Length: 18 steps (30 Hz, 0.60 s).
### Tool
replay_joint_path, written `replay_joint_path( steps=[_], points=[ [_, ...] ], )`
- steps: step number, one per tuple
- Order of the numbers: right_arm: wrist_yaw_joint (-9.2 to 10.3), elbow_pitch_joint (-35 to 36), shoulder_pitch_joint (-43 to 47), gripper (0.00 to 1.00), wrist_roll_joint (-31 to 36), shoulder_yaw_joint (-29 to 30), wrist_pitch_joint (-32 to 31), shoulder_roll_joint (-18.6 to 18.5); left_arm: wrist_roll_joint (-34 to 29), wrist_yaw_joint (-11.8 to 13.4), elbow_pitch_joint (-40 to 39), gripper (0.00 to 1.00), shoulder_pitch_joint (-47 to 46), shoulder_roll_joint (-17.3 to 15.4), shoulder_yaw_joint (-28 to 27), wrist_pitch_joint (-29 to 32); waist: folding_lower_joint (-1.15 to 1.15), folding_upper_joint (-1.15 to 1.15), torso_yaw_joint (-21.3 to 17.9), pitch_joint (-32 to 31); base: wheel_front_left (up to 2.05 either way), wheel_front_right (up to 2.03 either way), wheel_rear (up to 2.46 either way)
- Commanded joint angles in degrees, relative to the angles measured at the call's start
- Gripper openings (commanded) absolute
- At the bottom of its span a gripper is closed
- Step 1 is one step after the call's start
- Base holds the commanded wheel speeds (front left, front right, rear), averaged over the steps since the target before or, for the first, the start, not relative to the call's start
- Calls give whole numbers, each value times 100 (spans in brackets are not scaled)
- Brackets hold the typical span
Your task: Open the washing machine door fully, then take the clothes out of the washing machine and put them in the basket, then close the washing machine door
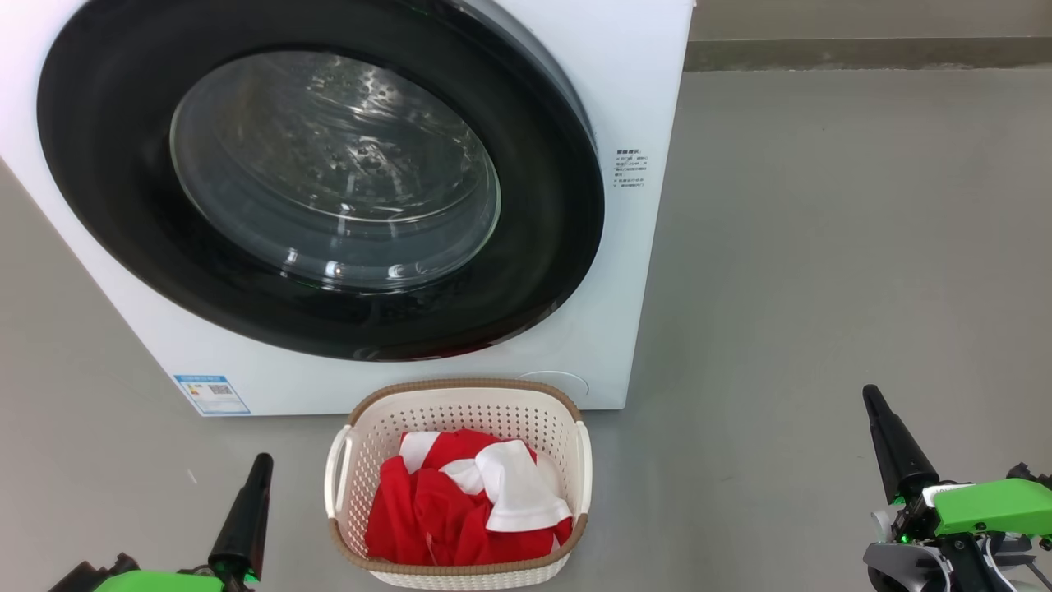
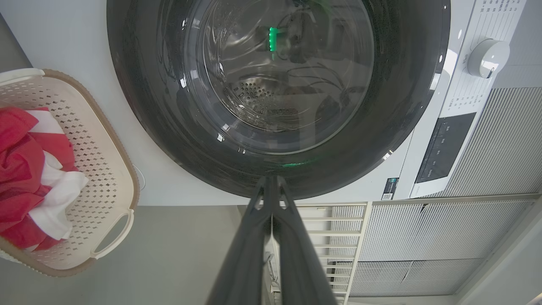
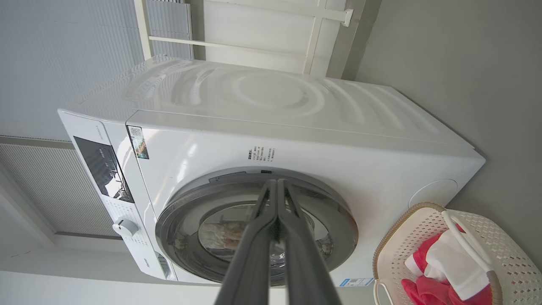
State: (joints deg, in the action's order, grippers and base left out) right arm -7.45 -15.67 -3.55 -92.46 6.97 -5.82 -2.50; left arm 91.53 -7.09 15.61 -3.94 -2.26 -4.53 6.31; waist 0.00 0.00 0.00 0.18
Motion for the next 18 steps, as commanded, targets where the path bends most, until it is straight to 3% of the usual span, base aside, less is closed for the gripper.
replay_joint_path(
  steps=[1,18],
  points=[
    [-3,167,-259,0,-12,-95,-27,-76,60,-40,-157,0,-225,-62,-203,21,0,0,0,0,0,0,0],
    [-3,167,-260,0,-1,-82,-38,-67,61,-40,-157,0,-225,-62,-202,20,0,0,0,0,0,0,0]
  ],
)
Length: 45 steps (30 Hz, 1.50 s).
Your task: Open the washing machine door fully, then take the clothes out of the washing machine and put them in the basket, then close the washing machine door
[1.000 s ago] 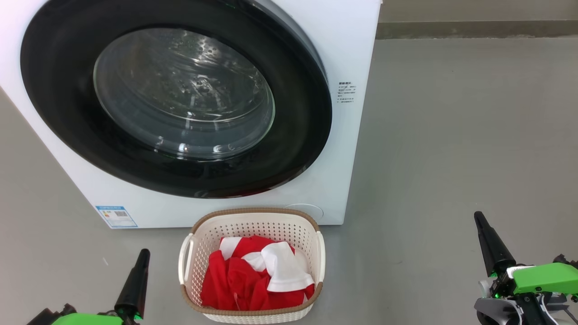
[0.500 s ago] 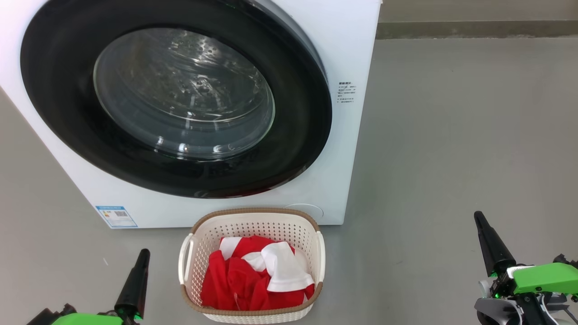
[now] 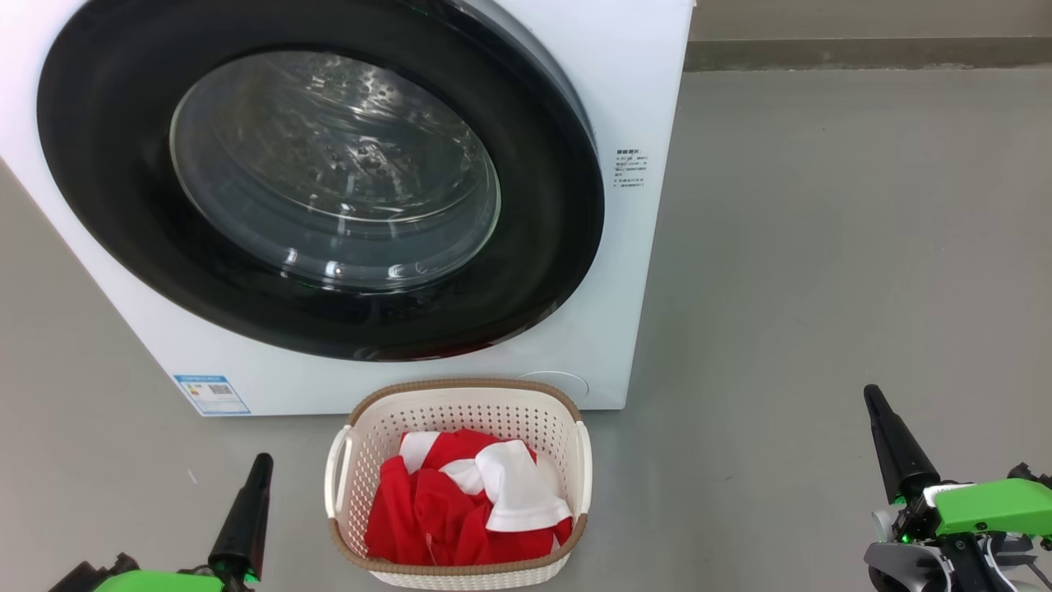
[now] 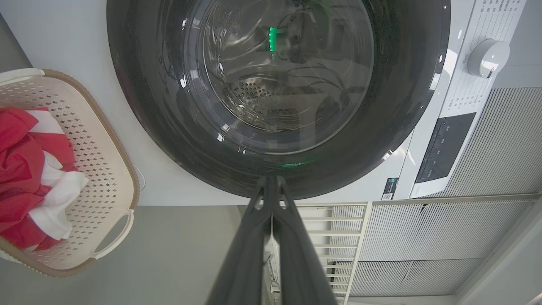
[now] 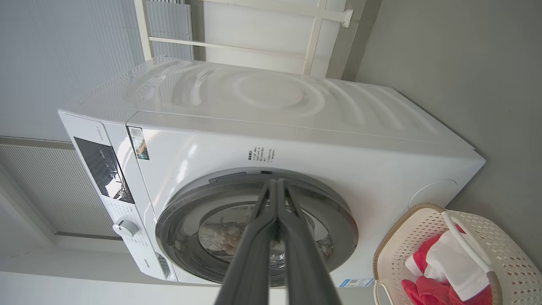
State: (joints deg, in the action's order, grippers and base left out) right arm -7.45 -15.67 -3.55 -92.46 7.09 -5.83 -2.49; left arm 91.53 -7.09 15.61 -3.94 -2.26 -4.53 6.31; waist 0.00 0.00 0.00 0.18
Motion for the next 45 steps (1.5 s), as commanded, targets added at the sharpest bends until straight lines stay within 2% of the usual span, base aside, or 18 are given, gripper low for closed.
replay_joint_path(
  steps=[1,45],
  points=[
    [-3,167,-260,0,0,-93,-37,-68,61,-40,-157,0,-225,-62,-202,20,0,0,0,0,0,0,0],
    [-3,166,-262,0,17,-73,-53,-54,62,-40,-157,0,-225,-62,-200,18,0,0,0,0,0,0,0]
  ],
)
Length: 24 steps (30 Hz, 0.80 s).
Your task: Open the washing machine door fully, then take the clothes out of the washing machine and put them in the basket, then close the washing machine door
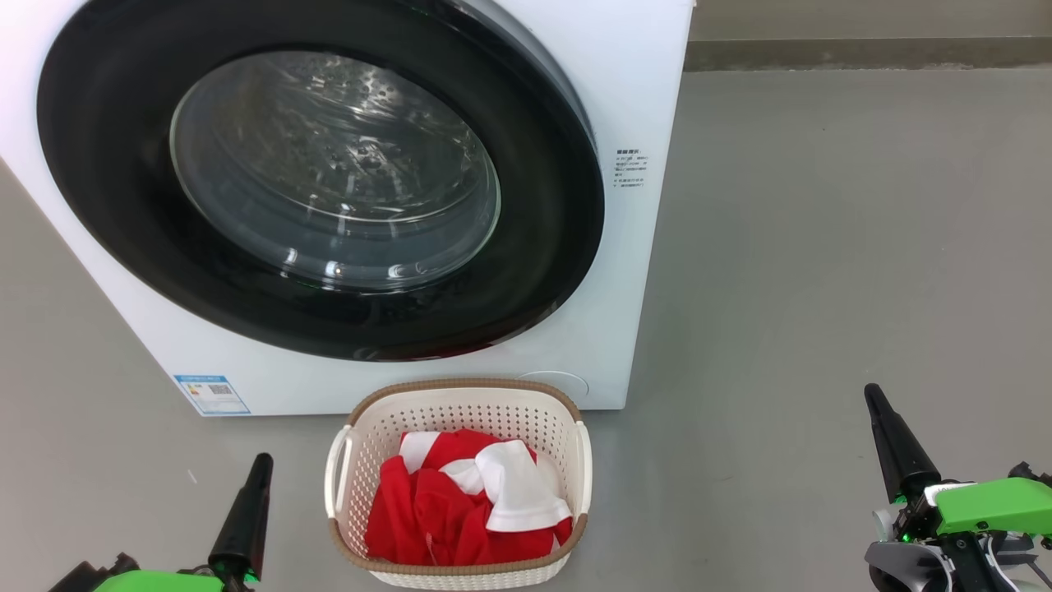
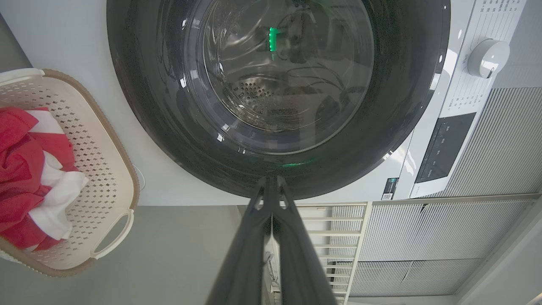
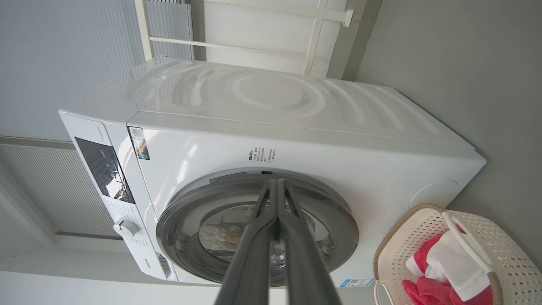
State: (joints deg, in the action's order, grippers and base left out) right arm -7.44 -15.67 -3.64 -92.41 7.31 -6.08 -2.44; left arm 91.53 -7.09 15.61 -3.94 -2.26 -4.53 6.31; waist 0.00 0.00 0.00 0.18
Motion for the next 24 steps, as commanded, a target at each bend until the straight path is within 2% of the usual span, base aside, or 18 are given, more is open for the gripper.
replay_joint_path(
  steps=[1,24],
  points=[
    [-5,166,-252,0,12,-94,-28,-58,62,-40,-157,0,-225,-62,-200,18,0,0,0,0,0,0,0],
    [-5,165,-253,0,18,-88,-34,-54,63,-40,-158,0,-225,-62,-199,18,0,0,0,0,0,0,0]
  ],
)
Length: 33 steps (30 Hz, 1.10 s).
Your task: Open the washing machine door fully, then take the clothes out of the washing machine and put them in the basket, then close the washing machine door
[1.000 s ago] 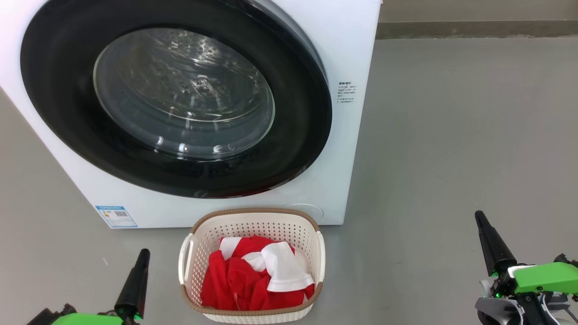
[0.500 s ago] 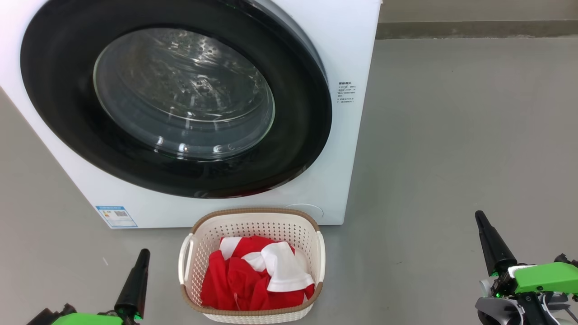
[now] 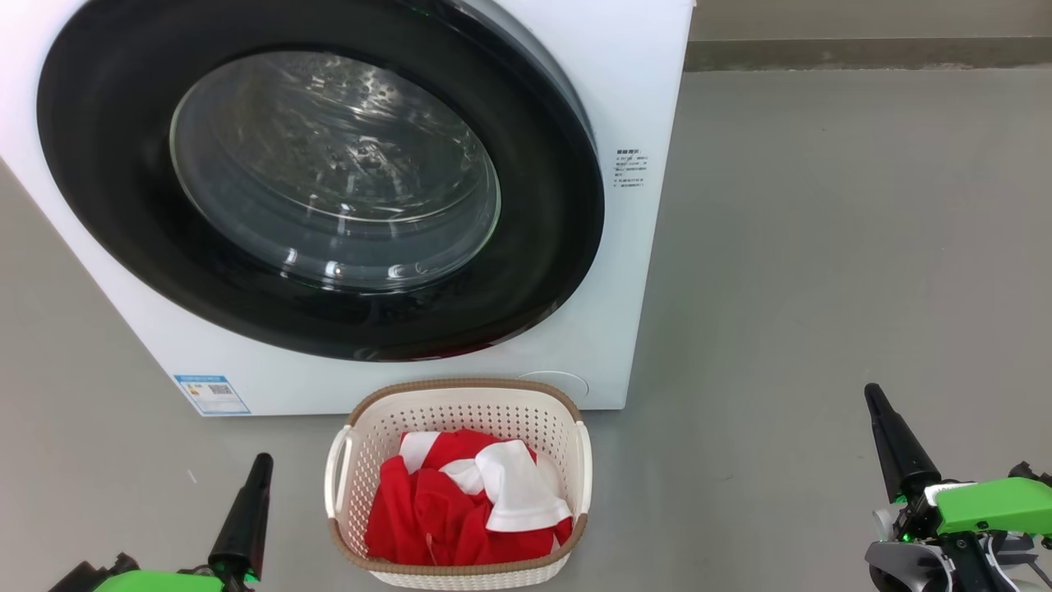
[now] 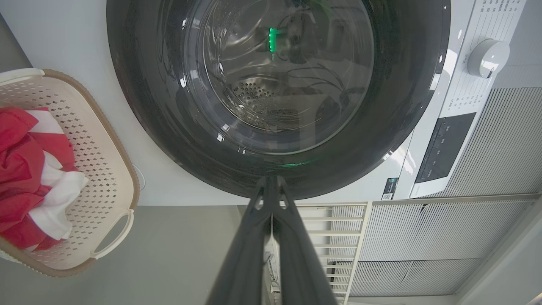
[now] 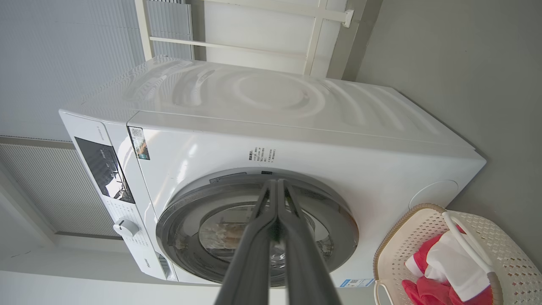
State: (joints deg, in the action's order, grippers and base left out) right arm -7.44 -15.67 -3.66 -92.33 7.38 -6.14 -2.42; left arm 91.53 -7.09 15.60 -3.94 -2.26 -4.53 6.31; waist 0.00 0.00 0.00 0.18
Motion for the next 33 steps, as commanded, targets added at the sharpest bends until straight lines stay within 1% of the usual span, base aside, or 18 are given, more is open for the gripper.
replay_joint_path(
  steps=[1,33],
  points=[
    [-5,165,-251,0,9,-94,-28,-56,63,-40,-156,0,-225,-62,-199,18,0,0,0,0,0,0,0],
    [-5,165,-252,0,14,-88,-33,-52,63,-40,-156,0,-225,-62,-199,17,0,0,0,0,0,0,0]
  ],
)
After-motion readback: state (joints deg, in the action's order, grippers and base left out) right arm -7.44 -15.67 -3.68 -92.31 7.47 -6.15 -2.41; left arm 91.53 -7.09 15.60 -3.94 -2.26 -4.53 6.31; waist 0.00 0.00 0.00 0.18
